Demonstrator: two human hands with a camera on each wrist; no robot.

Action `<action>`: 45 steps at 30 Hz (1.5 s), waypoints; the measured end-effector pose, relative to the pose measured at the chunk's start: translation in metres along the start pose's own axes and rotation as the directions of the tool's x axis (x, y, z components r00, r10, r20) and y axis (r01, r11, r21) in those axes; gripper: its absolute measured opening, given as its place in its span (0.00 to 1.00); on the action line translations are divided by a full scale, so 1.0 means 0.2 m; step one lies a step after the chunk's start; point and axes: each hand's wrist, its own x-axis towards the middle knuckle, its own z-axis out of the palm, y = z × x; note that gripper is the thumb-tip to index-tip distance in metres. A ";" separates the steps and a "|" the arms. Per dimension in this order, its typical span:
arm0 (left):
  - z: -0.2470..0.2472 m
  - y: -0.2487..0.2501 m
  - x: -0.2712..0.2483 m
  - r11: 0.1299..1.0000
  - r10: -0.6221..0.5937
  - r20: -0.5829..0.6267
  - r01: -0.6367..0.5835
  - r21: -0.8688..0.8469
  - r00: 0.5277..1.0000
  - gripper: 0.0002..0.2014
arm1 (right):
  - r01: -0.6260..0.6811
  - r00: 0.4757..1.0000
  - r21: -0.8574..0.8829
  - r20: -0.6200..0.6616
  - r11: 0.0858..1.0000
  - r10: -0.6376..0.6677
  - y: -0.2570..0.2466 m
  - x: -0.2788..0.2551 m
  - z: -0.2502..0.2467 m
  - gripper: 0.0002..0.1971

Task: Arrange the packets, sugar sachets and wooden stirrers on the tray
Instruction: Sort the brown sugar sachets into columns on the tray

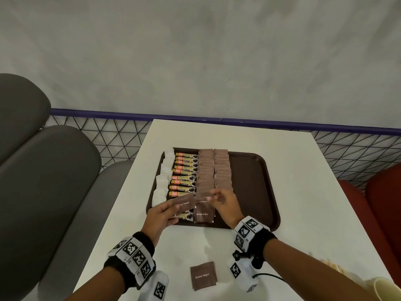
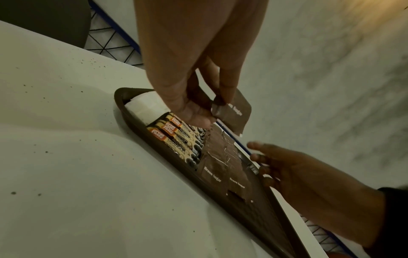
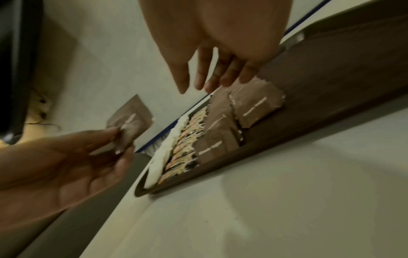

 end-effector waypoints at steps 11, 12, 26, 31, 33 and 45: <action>0.02 -0.01 -0.04 0.998 0.056 0.003 -0.056 -0.009 0.998 0.06 | 0.082 0.973 0.281 0.184 0.956 -0.138 -0.09 -0.10 0.09 0.11; 0.02 -0.02 -0.03 0.999 0.048 0.011 -0.048 0.001 0.999 0.06 | 0.075 0.973 0.278 0.192 0.958 -0.132 -0.09 -0.11 0.08 0.10; -0.03 -0.11 -0.04 0.989 -0.085 0.123 0.068 0.131 0.989 0.14 | -0.301 0.953 -0.058 -0.050 0.952 0.299 0.24 0.05 -0.24 0.03; -0.02 -0.16 -0.06 0.975 -0.097 0.185 0.056 0.216 0.978 0.19 | -0.378 0.925 -0.181 -0.101 0.908 0.365 0.25 0.08 -0.21 0.03; -0.02 -0.18 -0.06 0.961 -0.102 0.212 0.042 0.273 0.972 0.18 | -0.395 0.918 -0.231 -0.126 0.889 0.375 0.24 0.09 -0.19 0.04; 0.04 -0.29 -0.11 0.781 -0.110 0.333 -0.126 0.612 0.936 0.15 | -0.411 0.911 -0.386 -0.211 0.826 0.354 0.24 0.05 -0.16 0.06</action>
